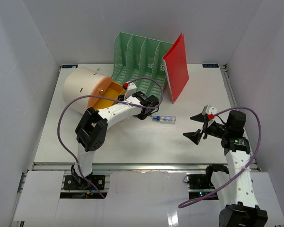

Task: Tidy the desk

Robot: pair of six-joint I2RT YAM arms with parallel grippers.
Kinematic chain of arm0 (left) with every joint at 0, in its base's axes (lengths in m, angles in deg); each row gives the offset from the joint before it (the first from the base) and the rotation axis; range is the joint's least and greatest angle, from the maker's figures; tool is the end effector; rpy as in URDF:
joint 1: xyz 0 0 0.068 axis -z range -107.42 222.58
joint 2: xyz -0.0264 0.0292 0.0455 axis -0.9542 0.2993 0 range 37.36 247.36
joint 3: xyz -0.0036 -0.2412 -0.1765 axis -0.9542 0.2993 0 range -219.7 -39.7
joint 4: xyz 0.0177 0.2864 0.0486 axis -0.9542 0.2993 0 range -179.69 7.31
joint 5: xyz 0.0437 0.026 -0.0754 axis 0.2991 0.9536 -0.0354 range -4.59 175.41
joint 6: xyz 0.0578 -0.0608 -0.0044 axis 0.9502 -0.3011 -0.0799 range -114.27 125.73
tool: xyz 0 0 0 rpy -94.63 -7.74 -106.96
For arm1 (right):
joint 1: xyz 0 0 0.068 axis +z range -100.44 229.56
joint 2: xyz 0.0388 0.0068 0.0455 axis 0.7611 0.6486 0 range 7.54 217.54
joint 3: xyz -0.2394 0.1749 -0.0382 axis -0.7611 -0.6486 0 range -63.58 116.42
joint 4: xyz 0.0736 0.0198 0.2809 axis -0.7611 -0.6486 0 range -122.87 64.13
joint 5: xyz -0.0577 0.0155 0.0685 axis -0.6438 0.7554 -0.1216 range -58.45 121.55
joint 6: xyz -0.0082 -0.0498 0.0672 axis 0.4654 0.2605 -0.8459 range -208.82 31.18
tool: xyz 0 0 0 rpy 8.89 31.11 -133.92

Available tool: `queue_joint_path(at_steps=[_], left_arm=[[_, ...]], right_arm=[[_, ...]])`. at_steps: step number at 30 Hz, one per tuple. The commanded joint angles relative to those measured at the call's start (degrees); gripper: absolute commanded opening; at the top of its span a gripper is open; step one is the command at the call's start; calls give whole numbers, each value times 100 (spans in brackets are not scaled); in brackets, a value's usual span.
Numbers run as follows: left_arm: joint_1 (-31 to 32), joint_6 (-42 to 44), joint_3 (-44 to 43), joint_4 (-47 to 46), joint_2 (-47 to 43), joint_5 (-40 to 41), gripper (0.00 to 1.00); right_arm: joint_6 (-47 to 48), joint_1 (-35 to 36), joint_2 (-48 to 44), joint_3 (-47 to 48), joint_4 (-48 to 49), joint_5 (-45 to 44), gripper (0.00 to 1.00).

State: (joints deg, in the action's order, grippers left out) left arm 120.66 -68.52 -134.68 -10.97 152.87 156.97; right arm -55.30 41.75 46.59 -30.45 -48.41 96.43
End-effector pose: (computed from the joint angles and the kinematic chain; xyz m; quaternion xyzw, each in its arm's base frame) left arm 0.3256 -0.2579 0.2392 -0.1373 0.7983 0.3384 0.4789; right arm 0.1752 0.0434 0.2778 -0.4288 0.6460 0.2789 0.5666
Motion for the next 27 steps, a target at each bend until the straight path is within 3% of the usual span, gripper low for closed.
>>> queue_joint_path(at_steps=[1,2,6,9,11,16,22,27], left_arm=[[-35,-238,30,184,-420,-197,60],[-35,-225,-1,188,-424,-235,72],[-26,135,-245,120,-439,-427,82],[-2,832,-274,-456,-599,-767,83],[18,1828,-83,-1231,-897,-1127,83],[76,2847,416,-2070,-1498,-2158,83],[132,4349,1401,-3370,-2793,-4591,89],[123,4322,2781,-4158,-4433,-5606,95]], right_arm=[[2,-27,-51,58,92,89,98],[6,-27,-55,53,92,77,98],[12,-27,-66,47,92,75,98],[14,-27,-46,47,92,68,98],[23,-27,-46,45,93,68,98],[31,-35,-72,36,93,77,98],[32,-36,-90,36,92,68,98],[44,-41,-136,39,87,91,98]])
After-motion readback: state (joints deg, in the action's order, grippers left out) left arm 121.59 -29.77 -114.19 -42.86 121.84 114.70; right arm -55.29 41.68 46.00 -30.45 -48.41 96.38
